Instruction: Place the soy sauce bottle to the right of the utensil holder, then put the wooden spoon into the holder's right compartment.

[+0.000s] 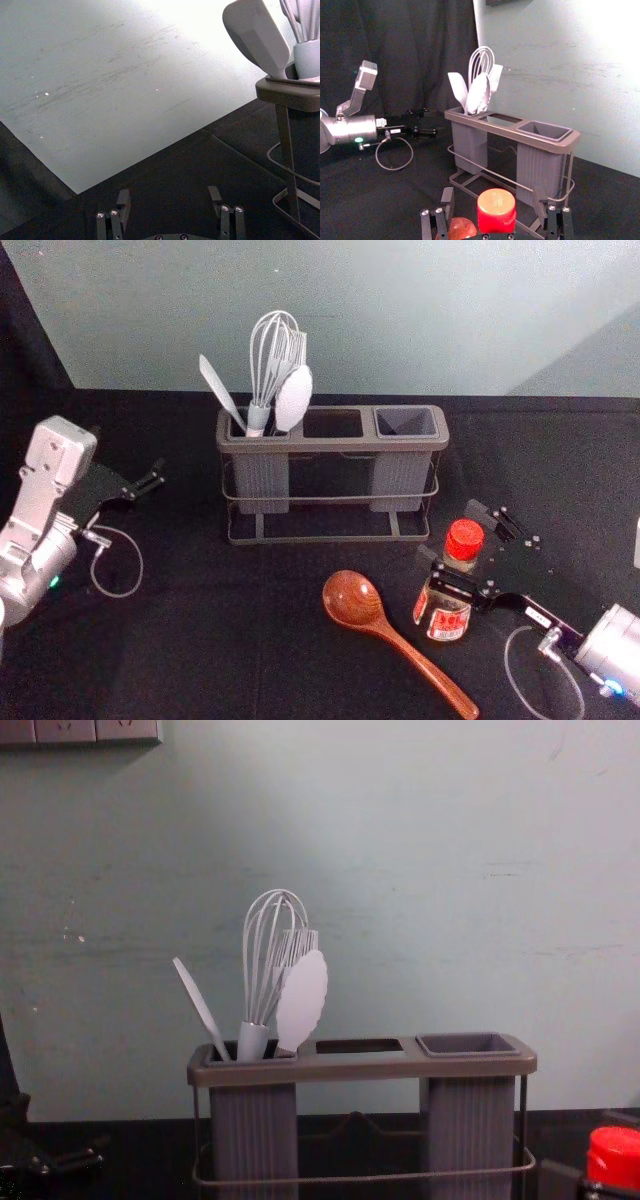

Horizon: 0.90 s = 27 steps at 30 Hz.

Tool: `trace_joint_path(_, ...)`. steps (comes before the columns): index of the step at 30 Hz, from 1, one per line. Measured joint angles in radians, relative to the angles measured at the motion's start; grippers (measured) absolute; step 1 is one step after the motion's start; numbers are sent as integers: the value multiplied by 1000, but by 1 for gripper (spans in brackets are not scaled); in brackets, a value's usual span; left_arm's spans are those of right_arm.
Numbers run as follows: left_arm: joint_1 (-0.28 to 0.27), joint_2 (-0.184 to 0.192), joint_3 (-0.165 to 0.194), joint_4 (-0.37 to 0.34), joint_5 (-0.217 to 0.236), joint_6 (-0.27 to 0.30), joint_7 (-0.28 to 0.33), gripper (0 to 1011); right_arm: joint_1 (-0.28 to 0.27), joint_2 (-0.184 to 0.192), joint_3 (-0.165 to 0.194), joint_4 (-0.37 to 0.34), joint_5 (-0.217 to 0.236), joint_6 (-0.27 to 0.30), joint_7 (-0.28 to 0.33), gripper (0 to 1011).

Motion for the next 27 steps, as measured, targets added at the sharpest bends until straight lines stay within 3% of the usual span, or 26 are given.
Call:
trace_joint_path(16, 0, 0, 0, 0, 0, 0, 0, 1011, -5, -37, 31, 7, -21, 17, 26, 980)
trace_joint_path(27, 0, 0, 0, 0, 0, 0, 0, 1011, -15, -54, 52, 5, -34, 18, 46, 705)
